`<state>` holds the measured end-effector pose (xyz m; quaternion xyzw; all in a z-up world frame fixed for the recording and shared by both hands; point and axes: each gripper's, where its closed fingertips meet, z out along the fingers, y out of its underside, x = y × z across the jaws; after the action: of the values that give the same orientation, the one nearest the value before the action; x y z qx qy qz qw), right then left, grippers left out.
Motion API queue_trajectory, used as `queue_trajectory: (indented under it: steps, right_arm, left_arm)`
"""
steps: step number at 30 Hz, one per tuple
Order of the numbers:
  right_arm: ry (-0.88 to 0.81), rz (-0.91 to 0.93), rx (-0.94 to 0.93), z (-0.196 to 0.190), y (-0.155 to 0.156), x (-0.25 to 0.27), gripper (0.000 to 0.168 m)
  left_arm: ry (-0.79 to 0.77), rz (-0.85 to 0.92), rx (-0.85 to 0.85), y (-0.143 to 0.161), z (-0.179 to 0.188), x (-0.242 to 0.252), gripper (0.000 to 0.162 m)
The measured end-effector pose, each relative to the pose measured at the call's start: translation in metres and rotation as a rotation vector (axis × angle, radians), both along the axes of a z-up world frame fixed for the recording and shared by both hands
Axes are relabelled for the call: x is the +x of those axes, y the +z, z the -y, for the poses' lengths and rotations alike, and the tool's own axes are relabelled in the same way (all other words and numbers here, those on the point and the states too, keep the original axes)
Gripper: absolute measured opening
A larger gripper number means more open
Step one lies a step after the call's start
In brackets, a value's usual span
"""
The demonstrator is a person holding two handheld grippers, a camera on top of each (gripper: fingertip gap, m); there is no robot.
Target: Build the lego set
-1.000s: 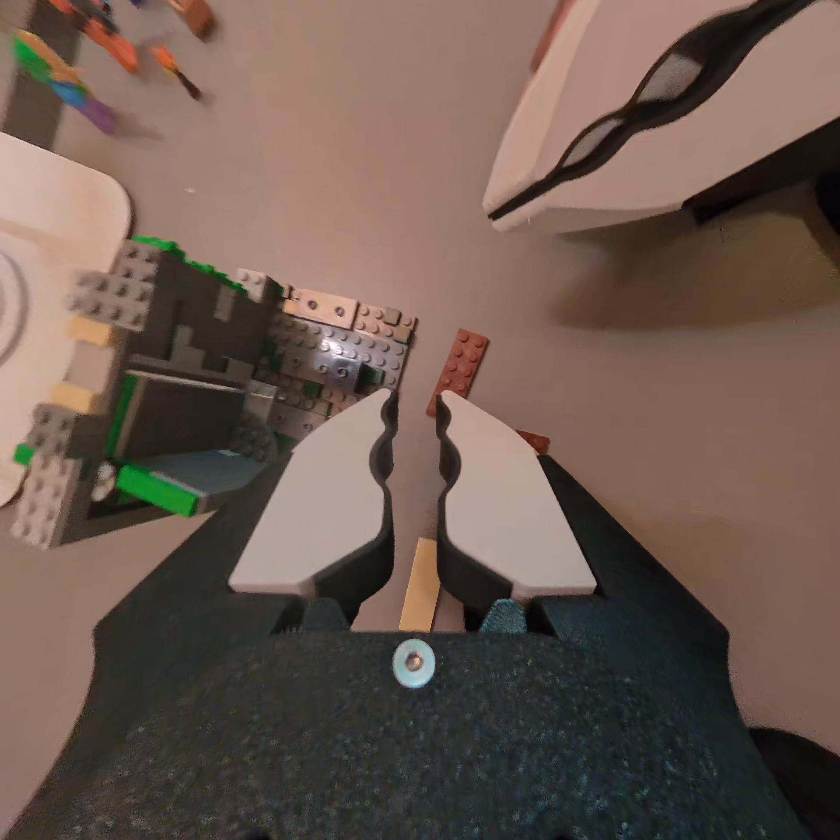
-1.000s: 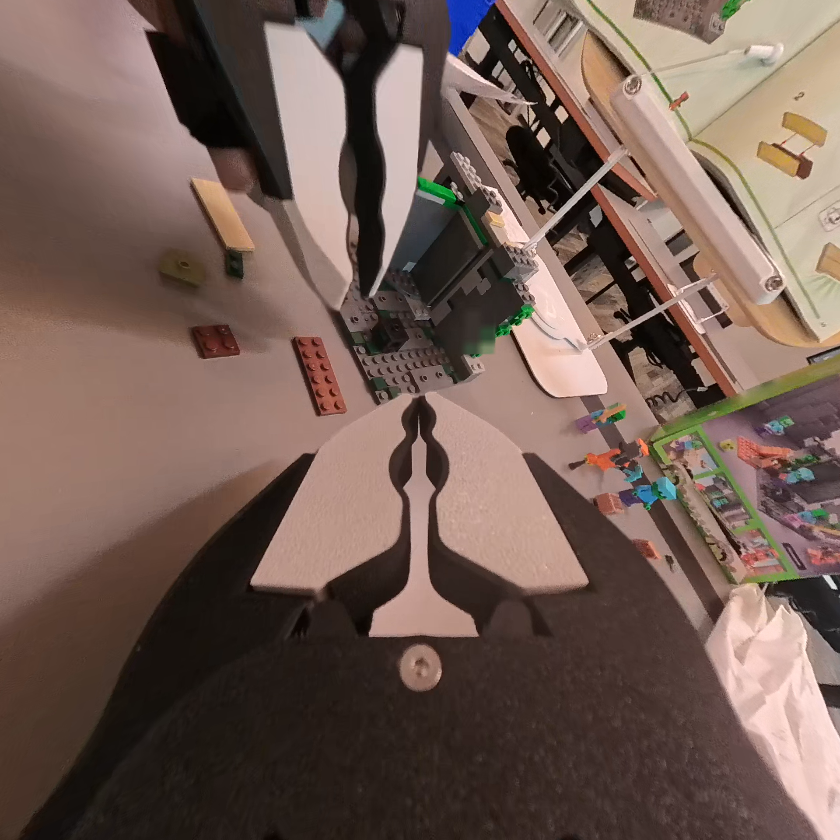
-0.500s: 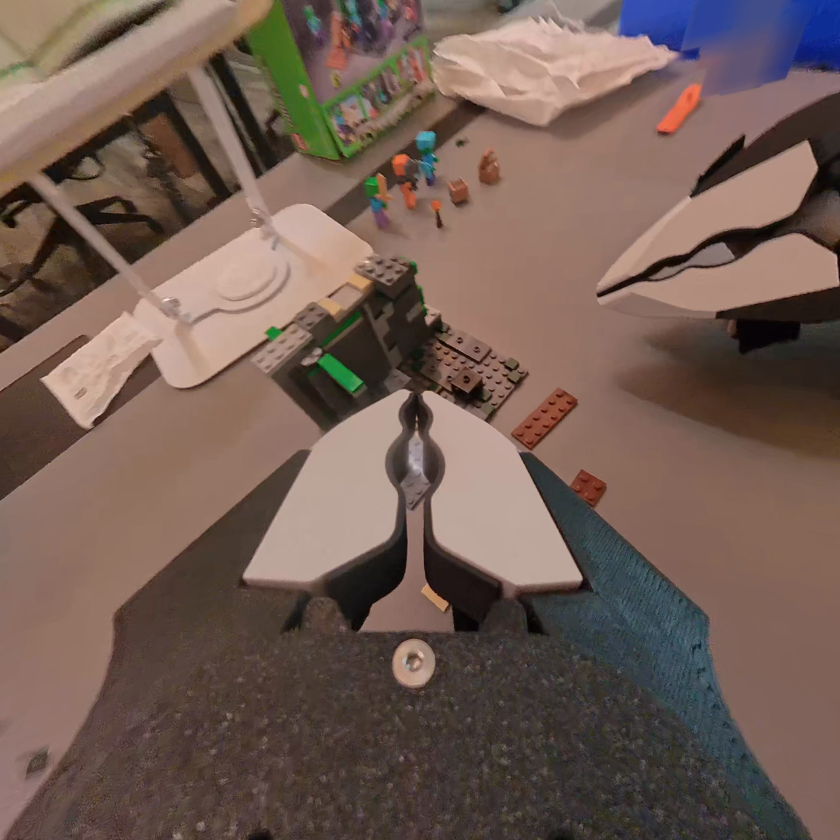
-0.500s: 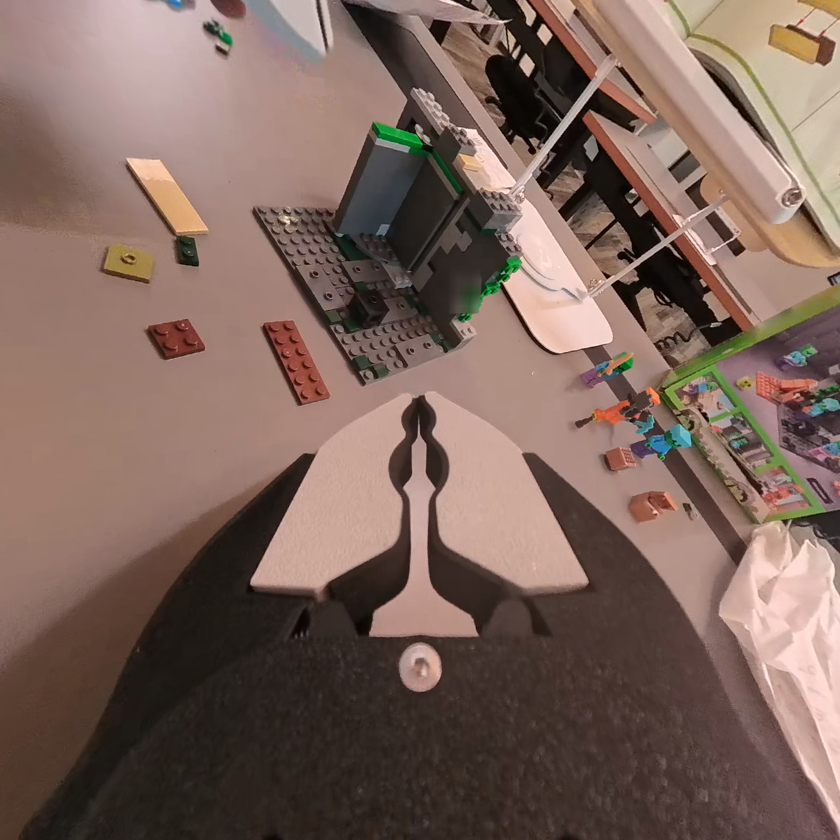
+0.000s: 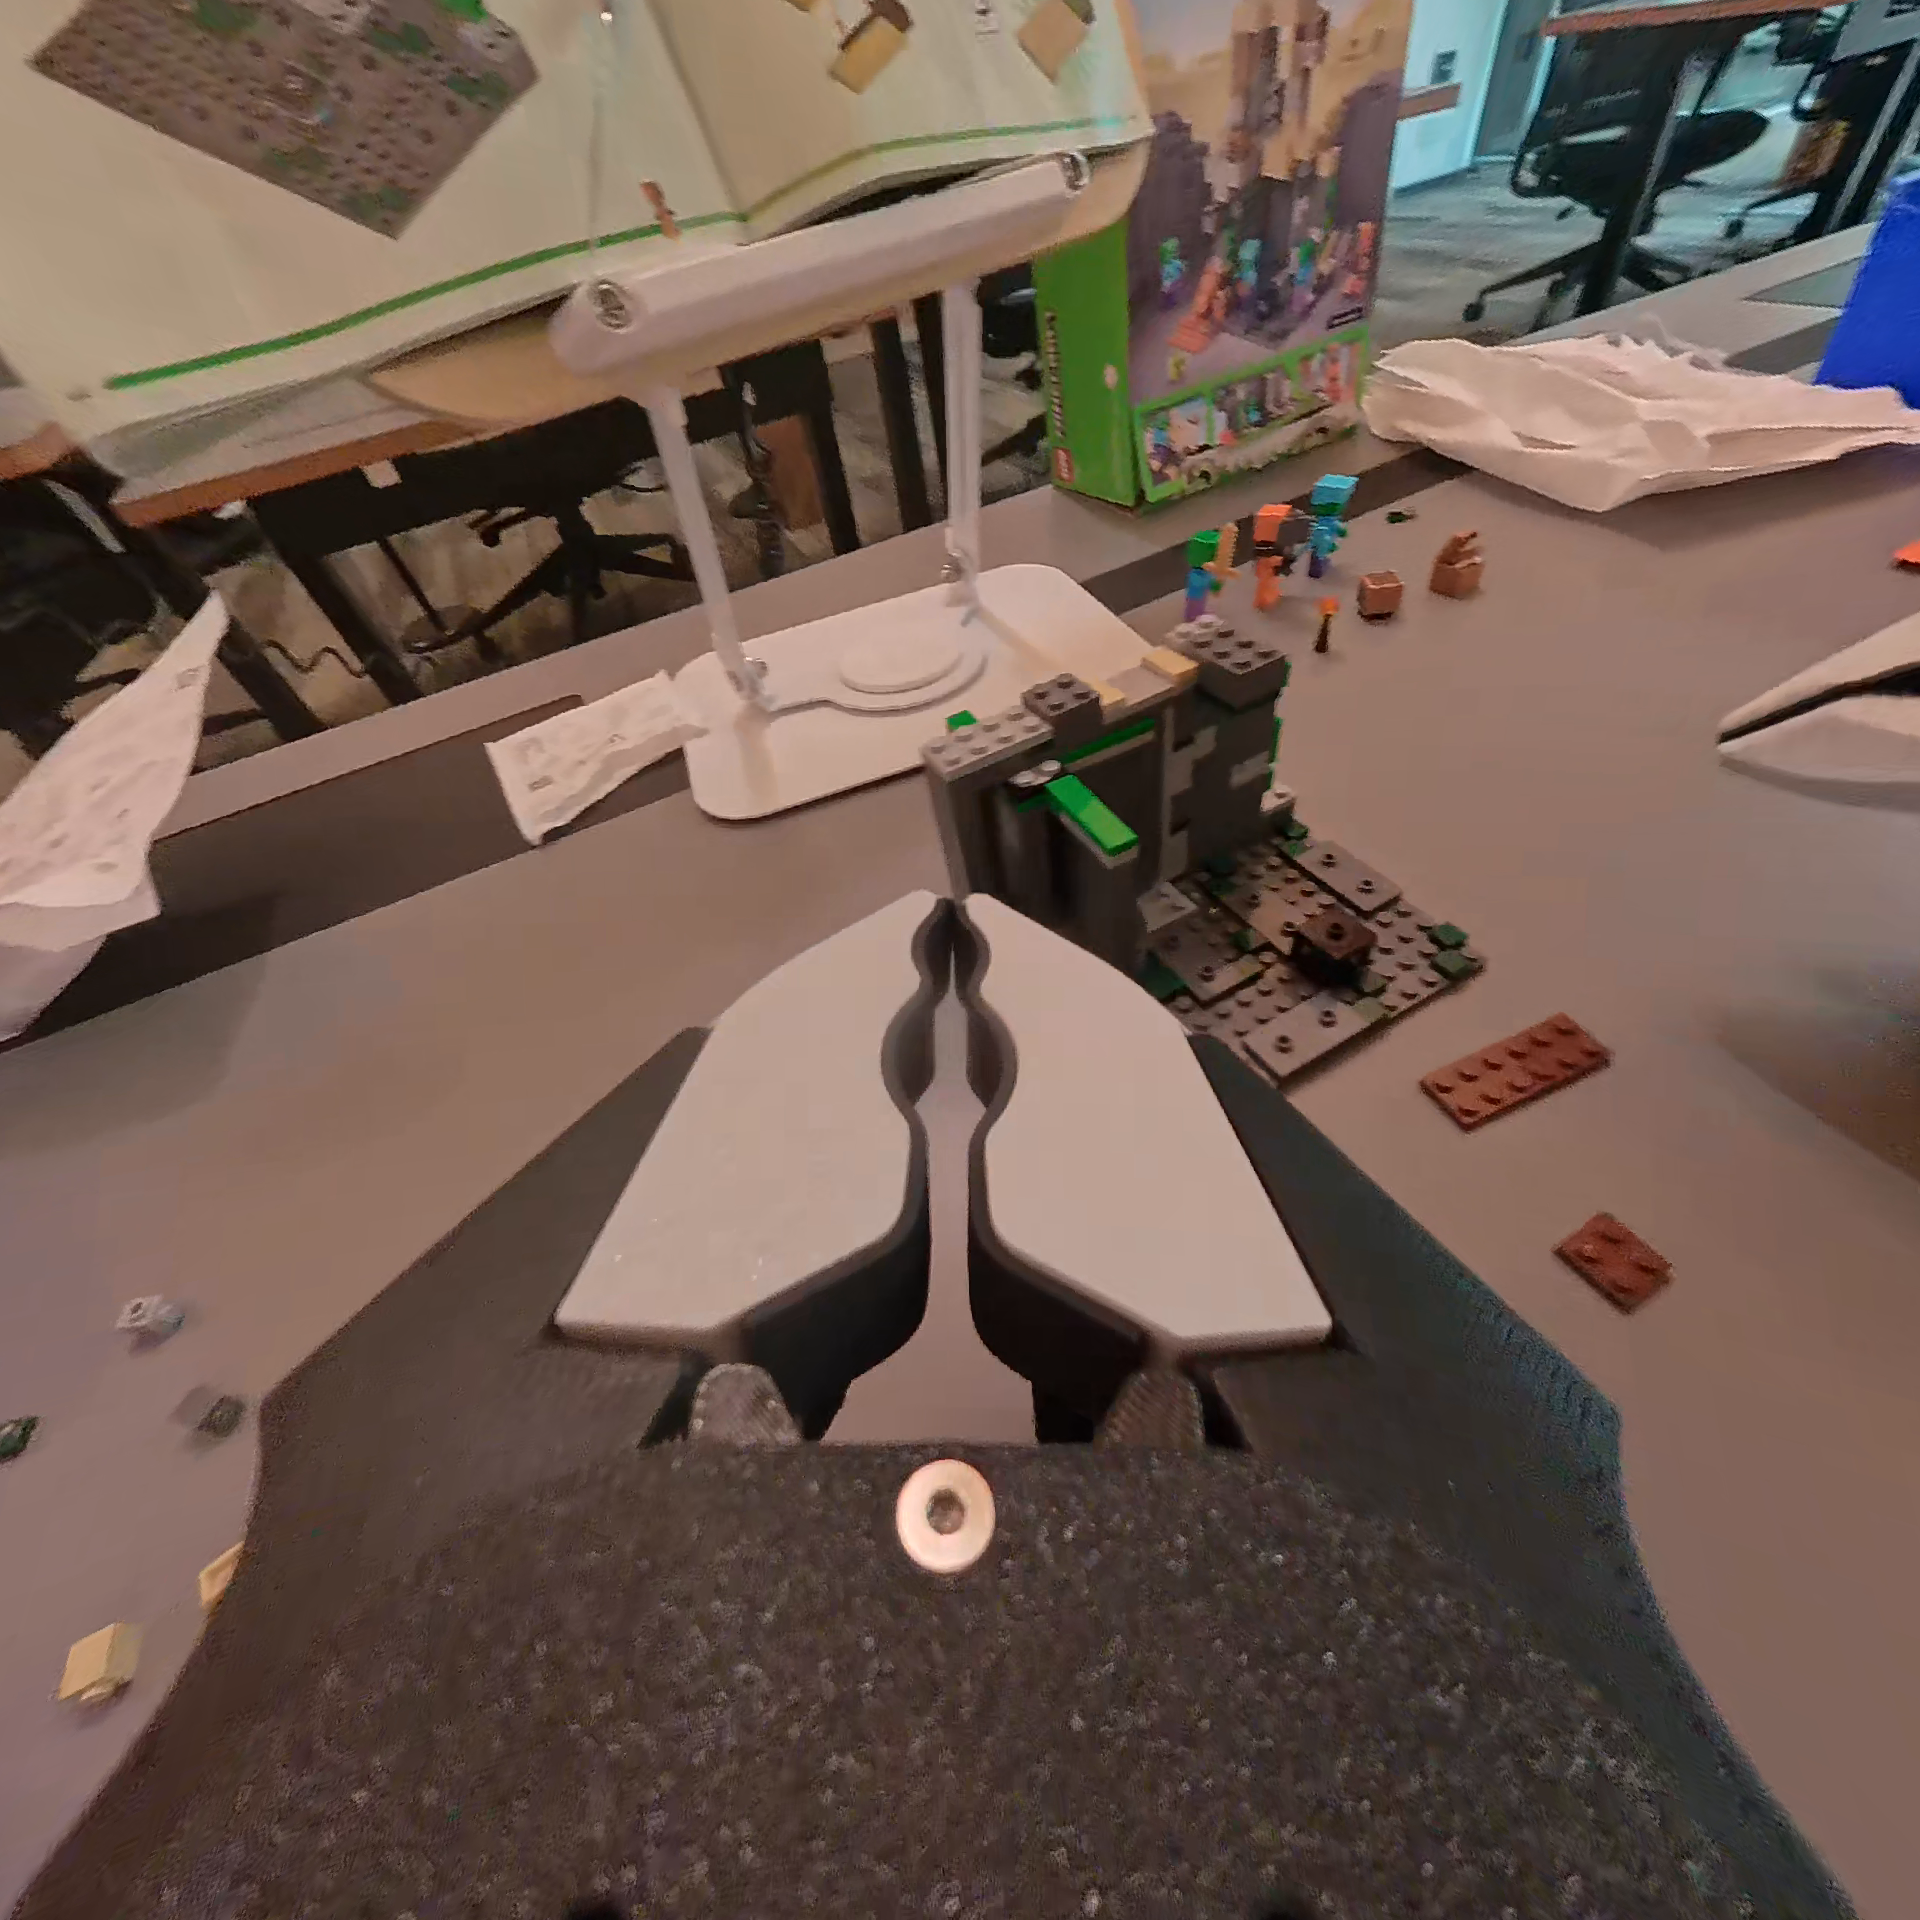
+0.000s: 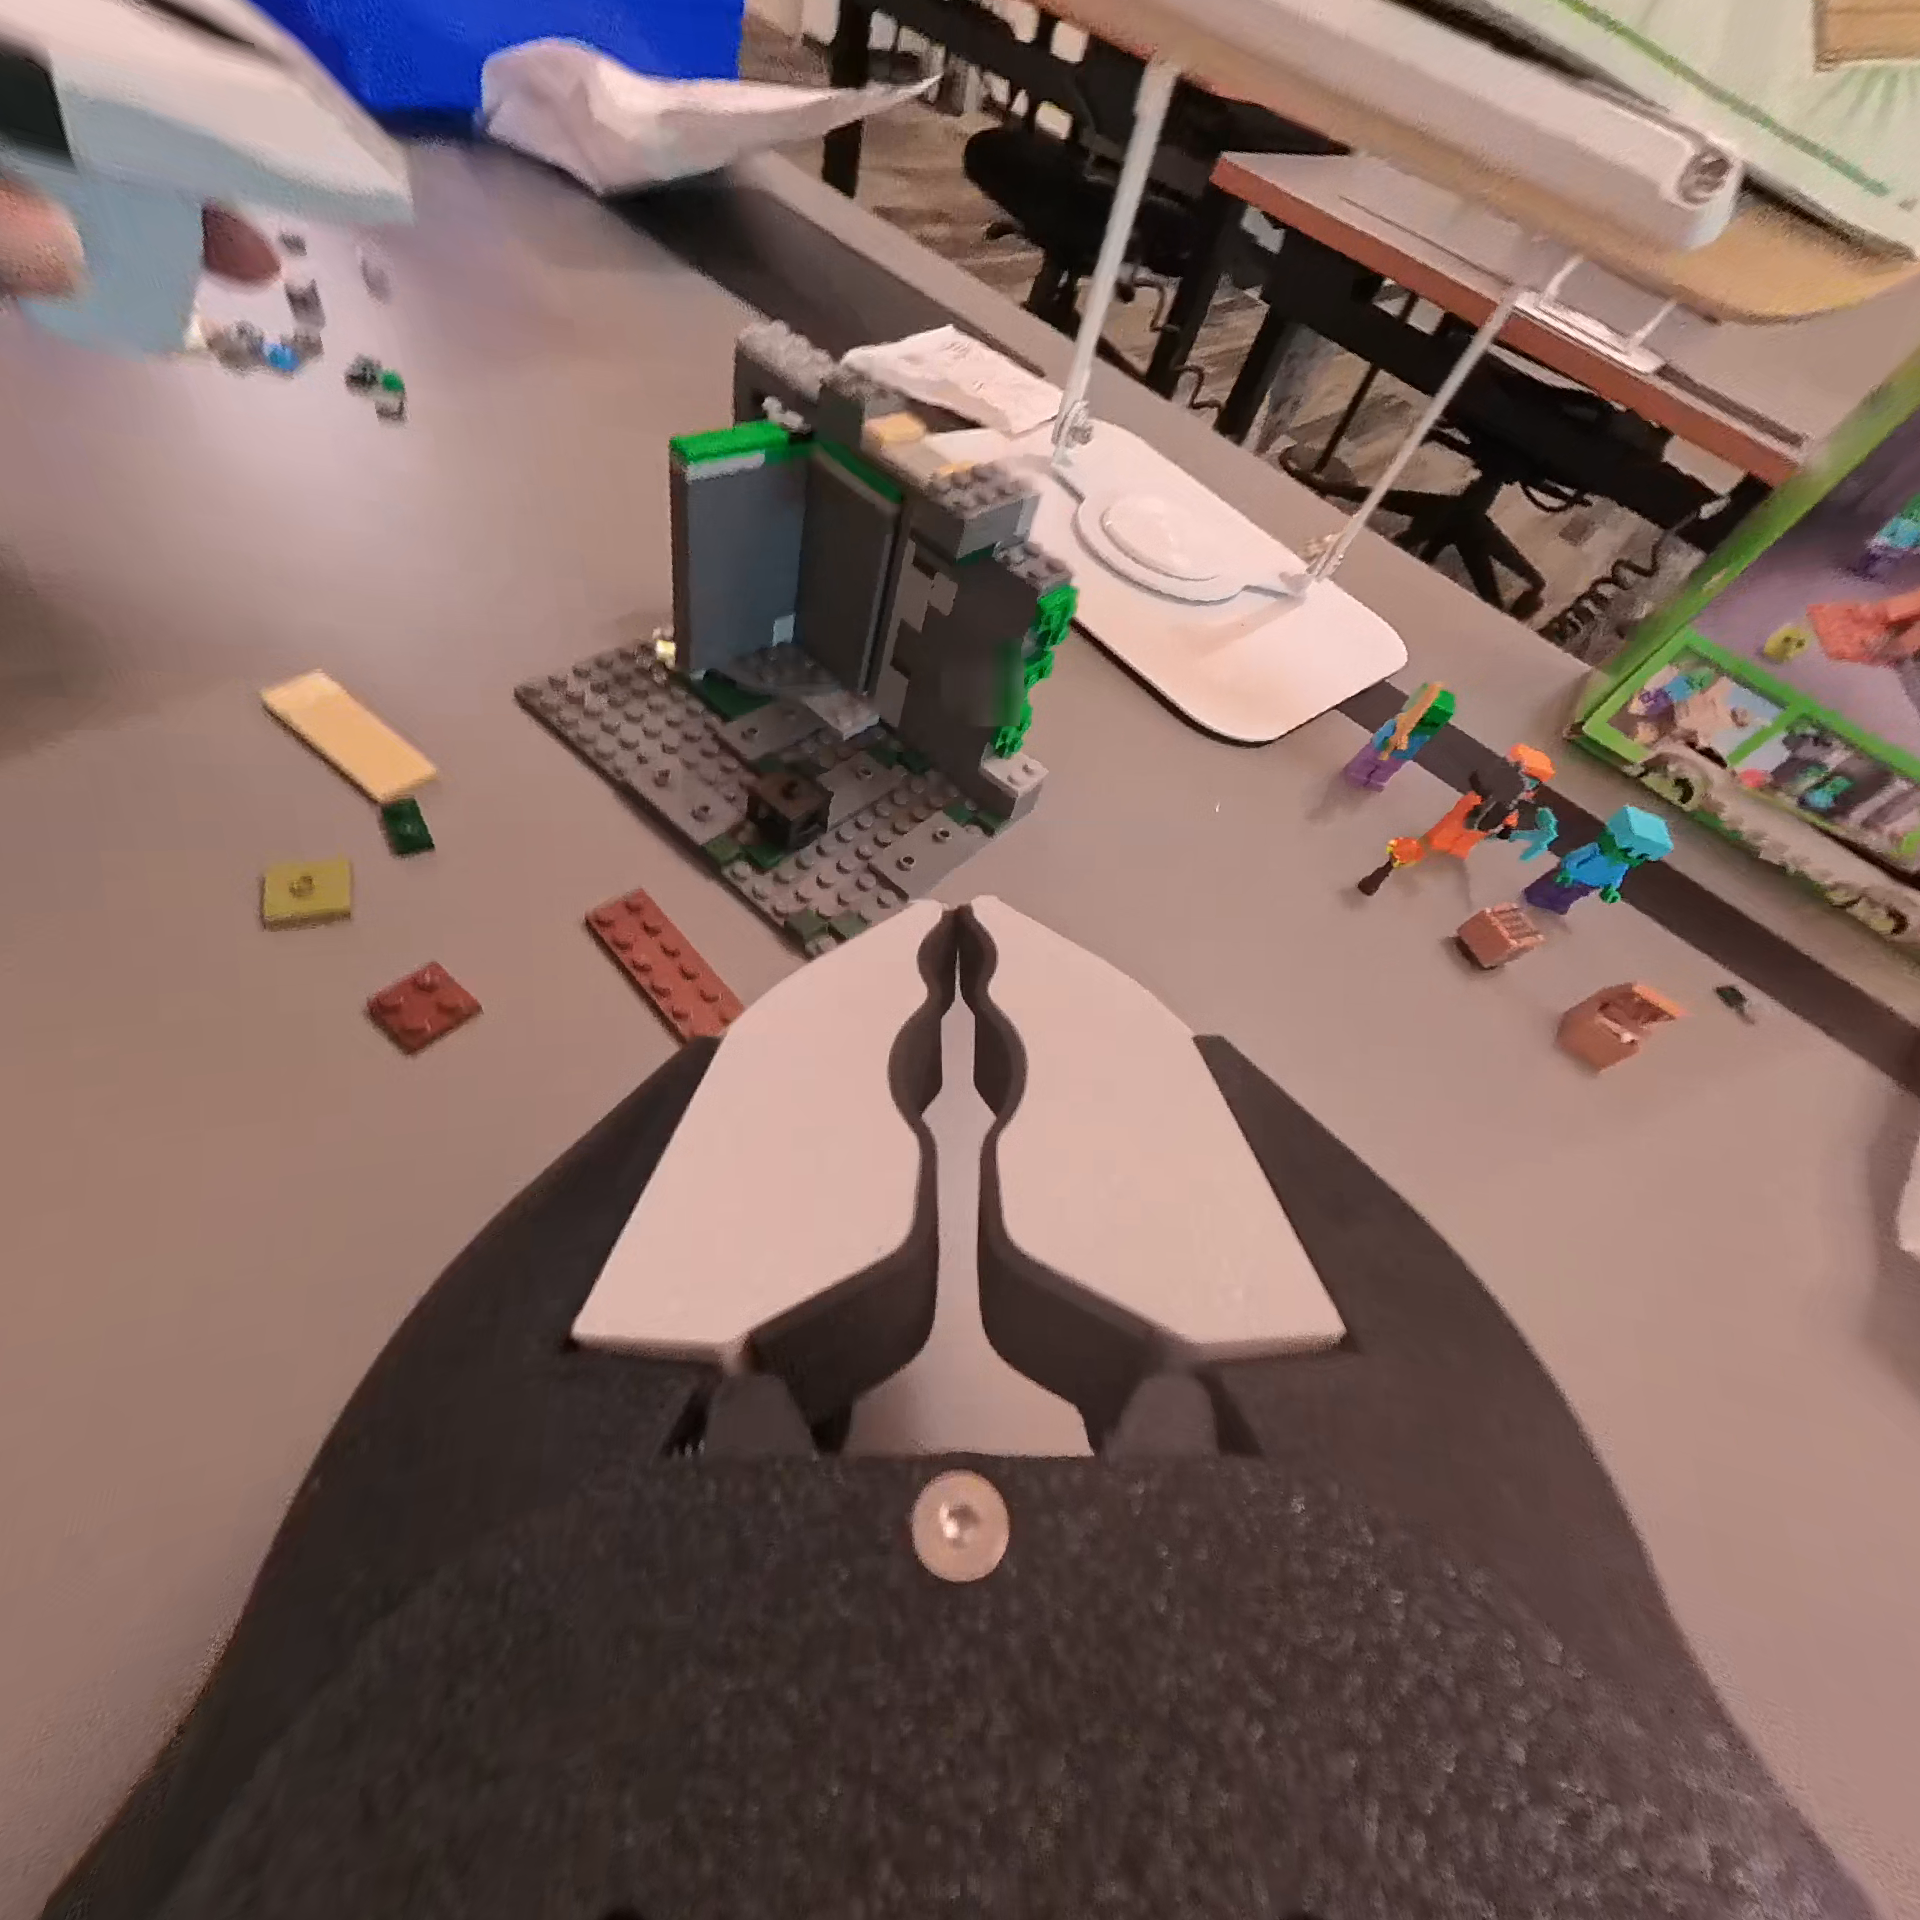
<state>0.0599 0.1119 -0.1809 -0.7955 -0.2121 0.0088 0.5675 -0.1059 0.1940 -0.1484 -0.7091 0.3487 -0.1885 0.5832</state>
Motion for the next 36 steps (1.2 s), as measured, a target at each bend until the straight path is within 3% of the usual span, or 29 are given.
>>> queue_trajectory:
  steps: [8, 19, 25, 36]
  right_arm:
    - [-0.150, -0.266, 0.093, -0.016, 0.032, 0.010, 0.000]
    - [-0.450, -0.292, 0.366, -0.032, 0.094, 0.089, 0.000]
    - [-0.529, -0.239, 0.370, -0.015, 0.078, 0.127, 0.000]
    - [-0.524, -0.245, 0.332, -0.021, 0.061, 0.140, 0.000]
  left_arm:
    - [0.069, 0.042, 0.044, -0.004, -0.011, -0.020, 0.000]
    - [0.076, 0.086, 0.107, 0.005, -0.010, -0.023, 0.000]
    - [0.123, 0.146, 0.131, 0.014, -0.015, -0.036, 0.000]
    - [0.153, 0.173, 0.123, 0.013, -0.025, -0.047, 0.000]
